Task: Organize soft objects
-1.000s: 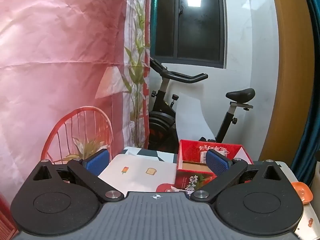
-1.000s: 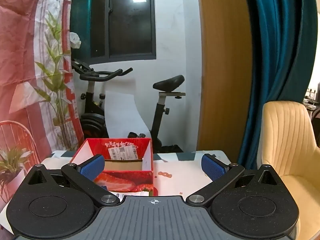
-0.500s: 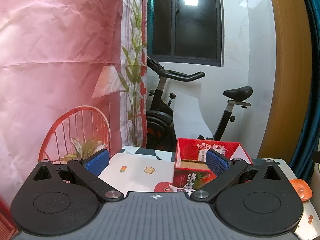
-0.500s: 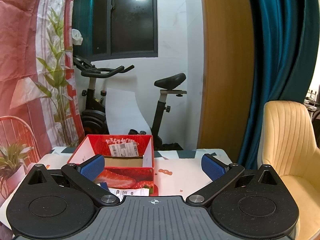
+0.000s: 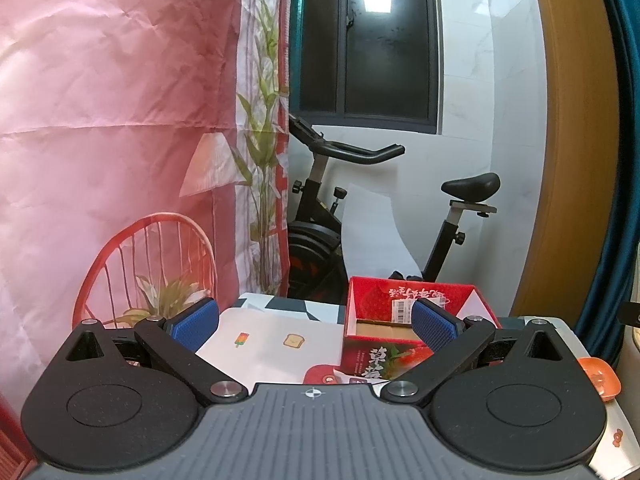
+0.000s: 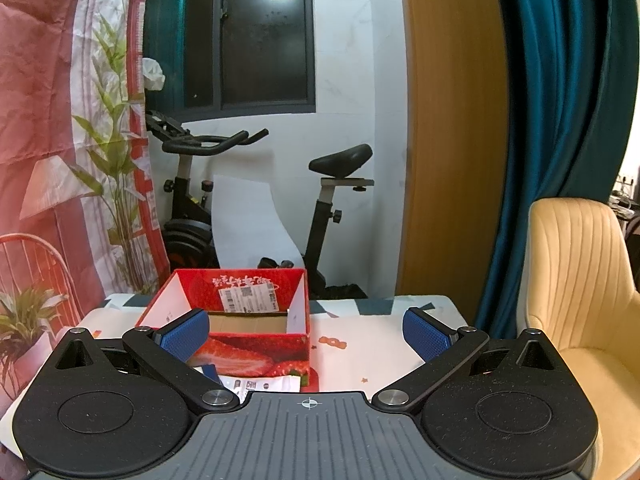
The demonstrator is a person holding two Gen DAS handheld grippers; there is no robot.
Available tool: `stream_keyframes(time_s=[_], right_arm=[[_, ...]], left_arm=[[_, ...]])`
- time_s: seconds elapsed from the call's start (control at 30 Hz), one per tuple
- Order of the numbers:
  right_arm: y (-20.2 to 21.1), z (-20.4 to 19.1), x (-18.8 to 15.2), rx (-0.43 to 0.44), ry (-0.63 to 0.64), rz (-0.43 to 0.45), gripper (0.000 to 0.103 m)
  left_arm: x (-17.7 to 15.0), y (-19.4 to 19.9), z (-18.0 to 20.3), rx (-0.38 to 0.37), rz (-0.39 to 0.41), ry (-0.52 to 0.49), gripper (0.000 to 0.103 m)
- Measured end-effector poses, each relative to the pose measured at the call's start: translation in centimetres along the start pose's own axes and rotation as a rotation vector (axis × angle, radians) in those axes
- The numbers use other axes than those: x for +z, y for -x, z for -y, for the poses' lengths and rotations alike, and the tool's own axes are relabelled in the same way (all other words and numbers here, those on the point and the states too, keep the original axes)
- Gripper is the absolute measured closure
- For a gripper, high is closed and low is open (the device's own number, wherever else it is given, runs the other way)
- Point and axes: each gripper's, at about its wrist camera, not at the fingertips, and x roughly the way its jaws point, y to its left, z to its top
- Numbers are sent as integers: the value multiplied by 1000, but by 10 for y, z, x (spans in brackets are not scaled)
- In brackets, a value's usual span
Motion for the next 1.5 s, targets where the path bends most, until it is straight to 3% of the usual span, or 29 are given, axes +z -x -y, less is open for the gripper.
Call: stream_keyframes(time_s=[1.5], right_arm=[[-2, 5, 2, -12, 9, -17, 0]], left_arm=[[-4, -6, -3, -35, -13, 4, 0]])
